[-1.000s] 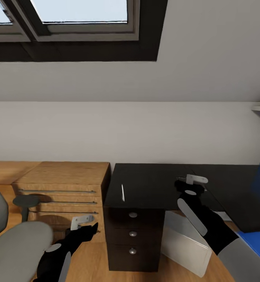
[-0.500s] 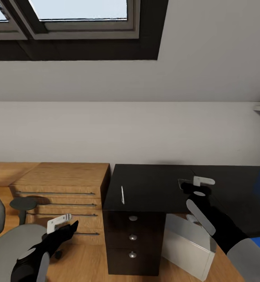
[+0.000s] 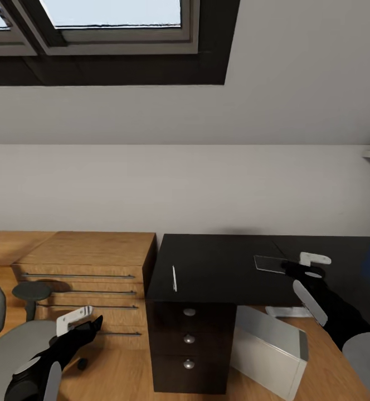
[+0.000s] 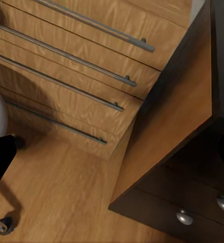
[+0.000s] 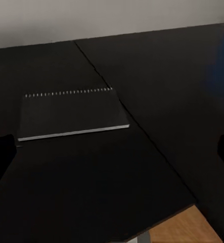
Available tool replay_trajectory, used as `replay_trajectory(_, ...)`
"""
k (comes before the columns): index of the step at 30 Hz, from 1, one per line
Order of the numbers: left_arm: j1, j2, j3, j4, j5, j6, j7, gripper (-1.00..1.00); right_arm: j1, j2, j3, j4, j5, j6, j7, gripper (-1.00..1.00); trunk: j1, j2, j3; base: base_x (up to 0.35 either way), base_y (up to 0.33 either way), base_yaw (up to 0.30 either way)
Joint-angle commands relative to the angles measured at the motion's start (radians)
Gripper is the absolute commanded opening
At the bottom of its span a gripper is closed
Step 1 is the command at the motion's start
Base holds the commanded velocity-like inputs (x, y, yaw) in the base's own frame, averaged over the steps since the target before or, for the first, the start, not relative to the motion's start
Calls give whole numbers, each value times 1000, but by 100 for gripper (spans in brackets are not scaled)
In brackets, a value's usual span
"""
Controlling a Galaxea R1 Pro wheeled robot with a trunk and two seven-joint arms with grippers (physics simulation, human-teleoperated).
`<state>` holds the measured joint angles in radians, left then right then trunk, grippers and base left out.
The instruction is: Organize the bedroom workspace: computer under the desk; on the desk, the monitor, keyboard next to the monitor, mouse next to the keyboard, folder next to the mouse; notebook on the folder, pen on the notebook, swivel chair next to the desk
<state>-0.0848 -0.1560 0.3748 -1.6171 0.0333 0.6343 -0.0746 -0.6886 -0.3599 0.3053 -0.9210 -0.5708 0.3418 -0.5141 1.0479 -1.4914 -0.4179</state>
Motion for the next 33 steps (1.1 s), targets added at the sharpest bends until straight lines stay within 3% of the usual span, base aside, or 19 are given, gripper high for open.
replay_trajectory(1,-1,-1,3,-1,4,5,-5,100,-12,-2,4,13,10,-7,-1,100,0,-1,-1,65,0,0)
replay_trajectory(3,-1,-1,4,-1,11,4,-5,100,-69,-3,2,86,58,-30,57,100,0,-1,-1,34,0,0)
replay_trajectory(6,-1,-1,5,-1,20,4,-5,100,-132,-3,1,179,78,-41,139,100,0,-1,-1,43,0,0)
replay_trajectory(7,-1,-1,5,-1,21,3,-6,100,-147,-3,0,208,81,-44,161,100,0,-1,-1,83,0,0)
replay_trajectory(8,-1,0,4,-1,24,-1,-6,100,-189,-2,0,310,85,-60,228,100,0,-1,-1,122,0,0)
replay_trajectory(13,-1,-1,-1,-2,26,-17,-7,100,-233,9,0,507,88,-137,335,100,0,-1,-1,71,0,0)
replay_trajectory(17,-1,-2,-35,-3,26,-24,-9,100,-243,31,3,578,89,-165,366,100,0,-1,-1,22,0,0)
replay_trajectory(19,-1,-3,-78,-3,27,-25,-7,100,-248,71,5,606,94,-175,375,100,-4,6,2,6,0,0)
replay_trajectory(26,-1,-2,-87,-3,25,-25,-5,100,-248,81,1,612,90,-164,369,100,-31,55,24,1,0,0)
replay_trajectory(33,-1,-3,-90,-3,23,-26,-4,100,-249,79,-9,608,79,-77,369,100,-57,104,46,0,0,0)
